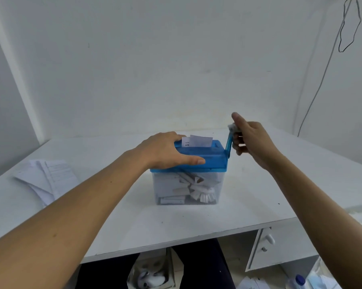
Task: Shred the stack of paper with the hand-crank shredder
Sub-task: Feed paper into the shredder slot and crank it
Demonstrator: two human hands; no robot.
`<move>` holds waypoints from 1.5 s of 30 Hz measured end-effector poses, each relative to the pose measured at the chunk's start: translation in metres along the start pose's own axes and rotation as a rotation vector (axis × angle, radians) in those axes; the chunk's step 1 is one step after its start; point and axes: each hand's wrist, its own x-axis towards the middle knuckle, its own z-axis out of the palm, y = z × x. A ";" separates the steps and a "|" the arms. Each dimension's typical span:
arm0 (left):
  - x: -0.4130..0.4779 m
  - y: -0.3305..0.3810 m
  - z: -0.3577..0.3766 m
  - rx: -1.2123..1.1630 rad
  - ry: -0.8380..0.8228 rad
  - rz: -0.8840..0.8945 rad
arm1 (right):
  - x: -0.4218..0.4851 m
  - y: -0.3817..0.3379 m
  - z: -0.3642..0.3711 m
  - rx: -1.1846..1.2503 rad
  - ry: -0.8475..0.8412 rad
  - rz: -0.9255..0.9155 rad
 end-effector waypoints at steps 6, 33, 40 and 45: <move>-0.002 0.001 -0.001 0.022 -0.018 0.030 | 0.037 0.019 0.014 -0.051 0.117 0.017; -0.005 0.004 -0.003 0.090 -0.029 0.046 | -0.033 -0.002 -0.005 0.142 -0.125 0.013; -0.007 0.004 -0.002 0.077 -0.010 0.086 | 0.025 0.065 0.028 -0.121 -0.056 0.323; -0.007 0.004 -0.002 0.076 0.008 0.080 | 0.003 0.083 0.030 -0.235 -0.087 0.321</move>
